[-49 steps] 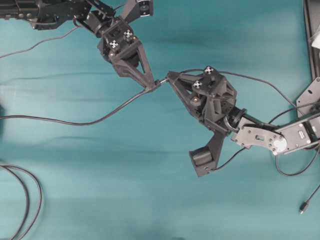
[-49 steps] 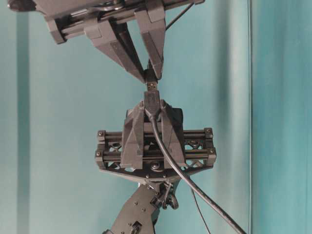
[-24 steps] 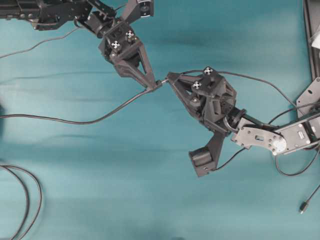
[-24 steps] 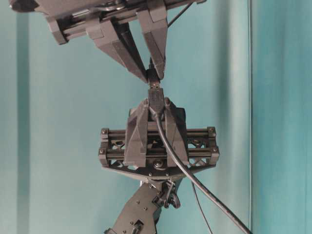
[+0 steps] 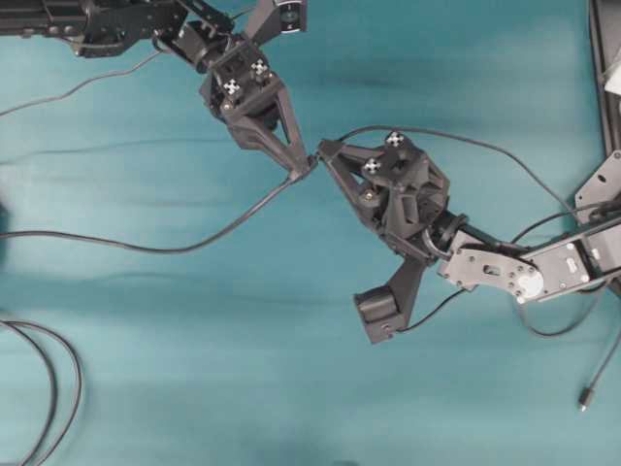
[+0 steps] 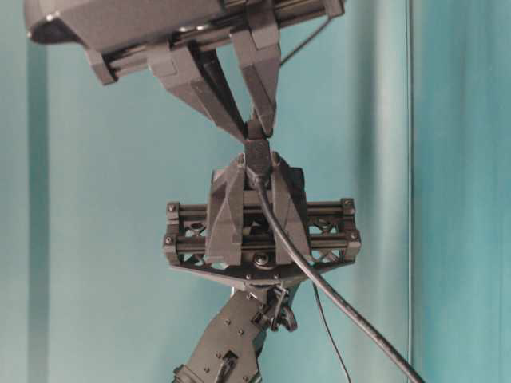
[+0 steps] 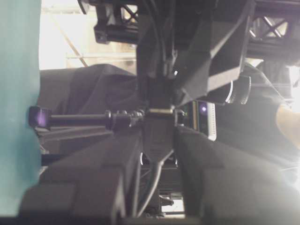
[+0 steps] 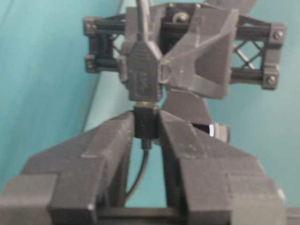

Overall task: Insert the USB using both arms.
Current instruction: 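Push the plug into the socket with the right gripper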

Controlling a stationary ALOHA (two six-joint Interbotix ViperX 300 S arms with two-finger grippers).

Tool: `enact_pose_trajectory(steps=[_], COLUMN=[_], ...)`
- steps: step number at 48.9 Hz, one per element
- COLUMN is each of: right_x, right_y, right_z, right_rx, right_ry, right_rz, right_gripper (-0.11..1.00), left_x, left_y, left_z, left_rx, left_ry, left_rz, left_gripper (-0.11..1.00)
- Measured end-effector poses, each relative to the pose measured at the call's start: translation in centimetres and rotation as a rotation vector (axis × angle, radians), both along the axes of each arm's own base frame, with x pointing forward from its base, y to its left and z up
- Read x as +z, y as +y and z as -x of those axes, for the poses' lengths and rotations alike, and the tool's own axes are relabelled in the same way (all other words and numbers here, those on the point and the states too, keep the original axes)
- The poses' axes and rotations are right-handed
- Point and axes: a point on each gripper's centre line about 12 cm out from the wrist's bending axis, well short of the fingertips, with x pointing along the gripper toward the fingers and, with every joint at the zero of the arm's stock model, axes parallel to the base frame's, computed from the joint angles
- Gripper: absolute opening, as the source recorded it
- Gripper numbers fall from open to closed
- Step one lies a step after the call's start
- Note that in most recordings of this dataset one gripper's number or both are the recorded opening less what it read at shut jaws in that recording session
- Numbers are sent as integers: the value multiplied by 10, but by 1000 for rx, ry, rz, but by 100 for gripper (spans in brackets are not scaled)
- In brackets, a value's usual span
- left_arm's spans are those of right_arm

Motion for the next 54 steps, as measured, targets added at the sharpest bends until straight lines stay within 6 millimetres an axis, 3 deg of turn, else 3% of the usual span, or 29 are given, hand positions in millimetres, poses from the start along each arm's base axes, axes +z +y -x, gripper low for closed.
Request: enact_pose_trajectory(steps=[54], right_x=[-9], right_y=[12], right_z=[-5], right_rx=[-5], right_ry=[-5], right_rz=[-6], right_gripper=[19], left_x=[-1], left_y=[-2], left_z=[1], left_rx=[-19], left_ry=[26], left_rz=[9], left_gripper=[22])
